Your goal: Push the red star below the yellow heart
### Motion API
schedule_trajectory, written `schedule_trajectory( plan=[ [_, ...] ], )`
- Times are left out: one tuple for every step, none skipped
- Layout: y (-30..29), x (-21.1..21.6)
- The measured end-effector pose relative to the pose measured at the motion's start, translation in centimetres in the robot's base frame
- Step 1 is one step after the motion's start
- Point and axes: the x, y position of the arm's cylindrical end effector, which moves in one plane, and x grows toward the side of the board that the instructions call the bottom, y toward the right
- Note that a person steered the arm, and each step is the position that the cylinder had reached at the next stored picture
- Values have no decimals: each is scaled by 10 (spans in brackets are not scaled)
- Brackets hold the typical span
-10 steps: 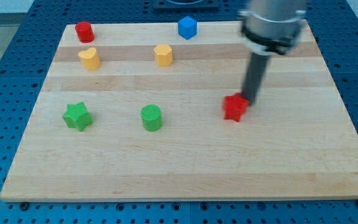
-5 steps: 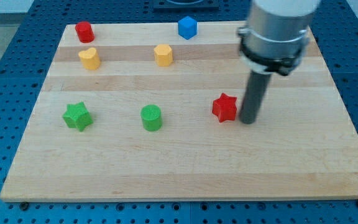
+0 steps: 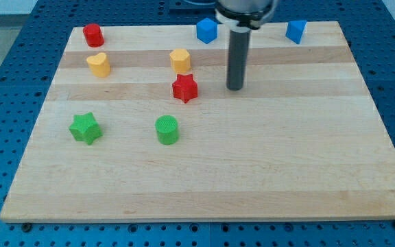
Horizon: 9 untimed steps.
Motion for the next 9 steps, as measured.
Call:
schedule_trajectory(
  plan=[
    [-66,24],
    [-82,26],
    [-88,26],
    [-142,26],
    [-148,26],
    [-64,21],
    [-56,-17],
    [-107,-13],
    [-185,18]
  ],
)
